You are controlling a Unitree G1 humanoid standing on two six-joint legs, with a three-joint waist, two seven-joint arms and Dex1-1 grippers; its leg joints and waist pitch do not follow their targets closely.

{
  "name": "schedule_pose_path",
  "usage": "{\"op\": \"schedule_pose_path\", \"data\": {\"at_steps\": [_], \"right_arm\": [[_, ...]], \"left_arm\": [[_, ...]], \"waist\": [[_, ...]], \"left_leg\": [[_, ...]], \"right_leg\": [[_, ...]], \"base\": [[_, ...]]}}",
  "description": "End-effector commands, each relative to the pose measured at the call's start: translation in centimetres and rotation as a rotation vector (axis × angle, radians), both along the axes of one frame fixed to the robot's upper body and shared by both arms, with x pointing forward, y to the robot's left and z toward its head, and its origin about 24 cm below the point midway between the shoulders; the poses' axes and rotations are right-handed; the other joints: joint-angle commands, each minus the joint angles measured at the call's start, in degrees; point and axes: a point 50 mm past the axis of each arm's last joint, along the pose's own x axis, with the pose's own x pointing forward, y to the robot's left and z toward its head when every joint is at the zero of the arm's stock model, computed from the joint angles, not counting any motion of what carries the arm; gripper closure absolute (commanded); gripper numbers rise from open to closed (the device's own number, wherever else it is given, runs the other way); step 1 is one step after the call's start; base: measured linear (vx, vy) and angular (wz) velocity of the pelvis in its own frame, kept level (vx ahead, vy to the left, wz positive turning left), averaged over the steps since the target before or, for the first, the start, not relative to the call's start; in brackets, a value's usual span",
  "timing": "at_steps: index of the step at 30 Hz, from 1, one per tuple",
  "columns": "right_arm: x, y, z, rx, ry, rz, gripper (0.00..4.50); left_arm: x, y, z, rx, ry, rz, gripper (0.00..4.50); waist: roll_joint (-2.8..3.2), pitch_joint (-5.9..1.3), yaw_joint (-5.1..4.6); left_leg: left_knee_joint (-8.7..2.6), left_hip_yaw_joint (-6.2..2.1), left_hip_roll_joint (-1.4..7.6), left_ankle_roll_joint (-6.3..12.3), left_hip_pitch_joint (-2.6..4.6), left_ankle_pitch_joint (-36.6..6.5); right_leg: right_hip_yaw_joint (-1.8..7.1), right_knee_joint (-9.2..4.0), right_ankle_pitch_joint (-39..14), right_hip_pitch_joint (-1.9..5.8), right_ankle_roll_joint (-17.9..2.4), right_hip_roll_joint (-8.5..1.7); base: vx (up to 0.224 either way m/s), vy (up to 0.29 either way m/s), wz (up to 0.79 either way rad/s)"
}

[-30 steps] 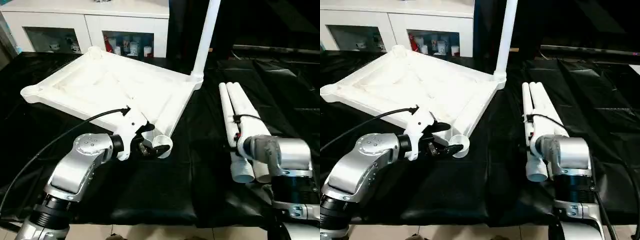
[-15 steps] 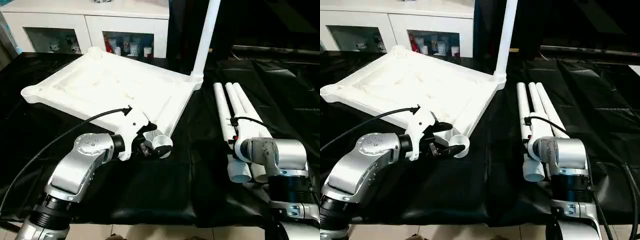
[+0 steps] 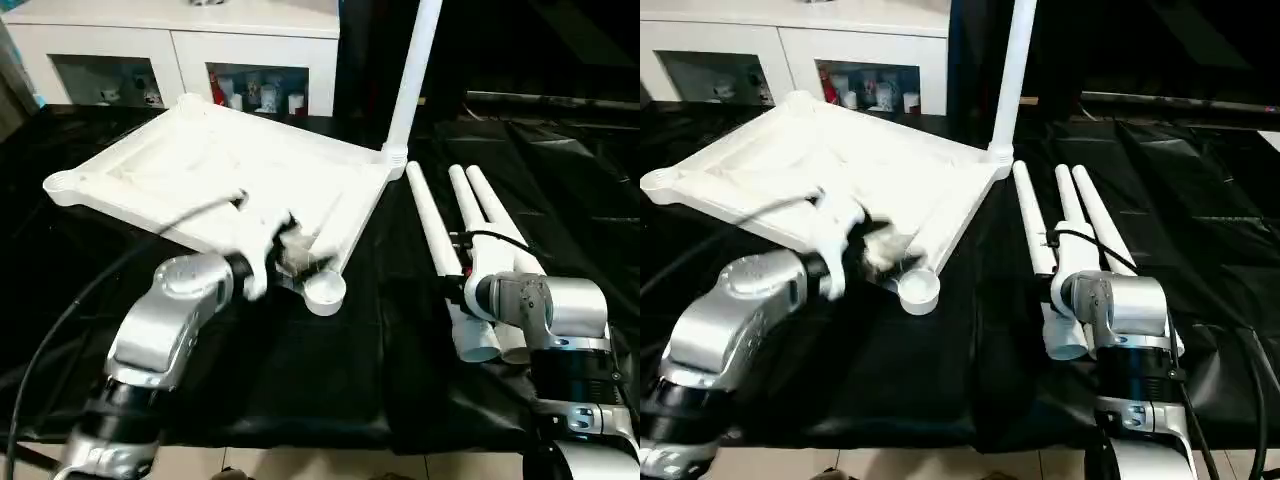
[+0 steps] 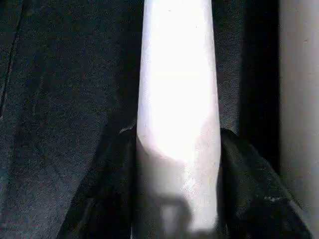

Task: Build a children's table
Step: Pick table leg

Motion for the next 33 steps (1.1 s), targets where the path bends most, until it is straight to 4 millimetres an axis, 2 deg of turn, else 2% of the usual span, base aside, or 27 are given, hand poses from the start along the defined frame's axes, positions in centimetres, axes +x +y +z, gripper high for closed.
{"op": "schedule_pose_path", "data": {"at_steps": [1,5,8,11,13,15,16,17,18,19,21,23,24,25,27,30,31,32,33], "right_arm": [[0.5,0.0,1.5,0.033,-0.103,-0.03,2.65],[0.8,-0.2,2.3,0.053,-0.186,-0.065,2.65],[1.0,-0.3,3.4,0.09,-0.302,-0.086,2.65],[1.2,-0.5,4.2,0.123,-0.394,-0.111,2.65],[1.2,-1.0,5.0,0.132,-0.509,-0.169,2.65],[1.2,-1.0,5.1,0.134,-0.529,-0.18,2.65],[1.3,-1.0,6.0,0.154,-0.644,-0.185,2.65],[1.3,-0.9,6.4,0.159,-0.685,-0.184,2.65],[1.2,-0.8,7.0,0.163,-0.745,-0.174,2.65],[1.1,-0.7,7.5,0.165,-0.798,-0.164,2.65],[0.9,-0.1,8.3,0.178,-0.87,-0.104,2.65],[0.3,1.2,9.3,0.294,-0.935,0.01,2.65],[-0.5,3.0,9.7,0.383,-0.946,0.2,2.65],[-0.7,3.4,9.8,0.4,-0.946,0.234,2.65],[-1.6,5.2,9.7,0.466,-0.923,0.419,2.65],[-2.1,6.4,9.2,0.478,-0.887,0.545,2.65],[-2.1,6.4,9.2,0.478,-0.887,0.545,2.65],[-2.0,6.9,8.6,0.464,-0.875,0.593,2.65],[-2.0,7.0,8.4,0.471,-0.879,0.602,2.65]], "left_arm": [[0.7,0.3,0.4,-0.045,0.013,0.114,0.0],[1.4,0.3,1.1,-0.142,-0.034,0.248,0.0],[1.6,0.2,1.3,-0.092,-0.119,0.306,0.0],[1.5,0.3,0.9,-0.043,-0.122,0.297,0.0],[1.2,0.3,0.5,-0.043,-0.103,0.245,0.0],[1.1,0.3,0.5,-0.052,-0.101,0.237,0.0],[1.3,0.6,0.7,-0.074,-0.123,0.258,0.0],[1.4,0.7,0.8,-0.077,-0.135,0.271,0.0],[1.5,0.8,0.9,-0.089,-0.139,0.266,0.0],[1.5,0.7,1.0,-0.1,-0.143,0.26,0.0],[1.7,0.7,1.3,-0.118,-0.153,0.269,0.0],[1.9,0.6,2.1,-0.165,-0.169,0.269,0.0],[2.1,0.6,2.7,-0.203,-0.174,0.268,0.0],[2.1,0.6,2.8,-0.207,-0.174,0.267,0.0],[2.0,0.3,3.0,-0.21,-0.138,0.211,0.0],[1.4,-0.6,3.3,-0.329,-0.037,0.053,0.0],[1.4,-0.6,3.3,-0.329,-0.037,0.053,0.0],[1.0,-1.2,4.3,-0.438,-0.017,-0.028,0.0],[1.0,-1.3,4.6,-0.463,-0.016,-0.042,0.0]], "waist": [[-0.52,-4.28,0.34],[-0.73,-4.3,0.42],[-0.76,-4.34,0.51],[-0.52,-4.3,0.5],[-0.44,-4.3,0.43],[-0.41,-4.27,0.37],[-0.37,-4.31,0.47],[-0.43,-4.25,0.34],[-0.82,-4.3,0.47],[-0.66,-4.27,0.45],[-0.67,-4.28,0.4],[-0.76,-4.26,0.38],[-0.87,-4.25,0.33],[-0.83,-4.24,0.45],[-0.81,-4.18,0.39],[-0.76,-4.08,0.39],[-0.73,-4.07,0.53],[-1.07,-4.07,0.67],[-0.99,-4.03,0.73]], "left_leg": [[-3.03,1.39,-1.87,-1.48,0.31,-5.1],[-2.98,1.31,-1.85,-0.69,0.25,-4.6],[-2.95,1.27,-1.88,-0.13,0.15,-4.7],[-3.03,1.26,-1.78,0.05,0.23,-5.3],[-3.04,1.28,-1.79,-0.2,0.27,-5.4],[-3.04,1.3,-1.78,-0.38,0.29,-5.5],[-3.01,1.34,-1.77,-0.32,0.3,-6.3],[-3.0,1.38,-1.8,-0.28,0.22,-6.5],[-3.06,1.33,-1.82,0.03,0.11,-6.4],[-3.08,1.3,-1.78,0.13,0.16,-6.4],[-3.01,1.29,-1.8,0.62,0.13,-6.2],[-2.99,1.28,-1.82,1.36,0.03,-5.9],[-3.03,1.26,-1.83,1.84,0.01,-6.0],[-2.98,1.25,-1.81,2.39,0.14,-6.5],[-3.08,1.1,-1.69,2.78,-0.05,-6.3],[-3.04,1.28,-1.6,2.03,0.15,-6.7],[-3.08,1.28,-1.62,1.47,0.09,-6.5],[-2.96,1.42,-1.6,1.11,0.23,-7.1],[-2.98,1.42,-1.6,0.97,0.14,-7.3]], "right_leg": [[0.91,-3.74,-2.1,3.51,-9.7,-0.84],[0.82,-3.83,-1.7,3.56,-9.6,-0.78],[0.78,-3.95,-2.2,3.59,-9.0,-0.81],[0.76,-4.09,-4.0,3.29,-7.8,-0.91],[0.7,-4.01,-4.4,3.1,-7.9,-0.9],[0.7,-3.97,-4.3,3.05,-8.1,-0.8],[0.72,-4.09,-4.4,2.99,-8.3,-0.92],[0.74,-4.09,-4.5,2.99,-8.3,-0.85],[0.67,-4.04,-4.8,3.19,-8.2,-0.94],[0.68,-4.02,-4.7,3.13,-8.1,-0.93],[0.68,-3.94,-4.1,3.18,-7.9,-0.78],[0.68,-3.84,-3.1,3.27,-8.1,-0.74],[0.65,-3.85,-3.0,3.3,-8.2,-0.75],[0.62,-3.93,-2.7,3.44,-8.5,-0.66],[0.56,-3.9,-2.6,3.48,-9.0,-0.84],[0.67,-3.97,-4.8,3.01,-10.2,-0.91],[0.66,-3.92,-5.1,2.99,-10.5,-0.87],[0.68,-3.95,-5.4,2.87,-10.7,-0.89],[0.69,-3.87,-5.7,2.91,-10.9,-0.93]], "base": [[0.0,0.0,0.0],[0.0,0.0,0.0],[0.0,0.0,0.0],[0.0,0.0,0.0],[0.0,0.0,0.0],[0.0,0.0,0.0],[0.0,0.0,0.0],[0.0,0.0,0.0],[0.0,0.0,0.0],[0.0,0.0,0.0],[0.0,0.0,0.0],[0.0,0.0,0.0],[0.0,0.0,0.0],[0.0,0.0,0.0],[0.0,0.0,0.0],[0.0,0.0,0.0],[0.0,0.0,0.0],[0.0,0.0,0.0],[0.0,0.0,0.0]]}}
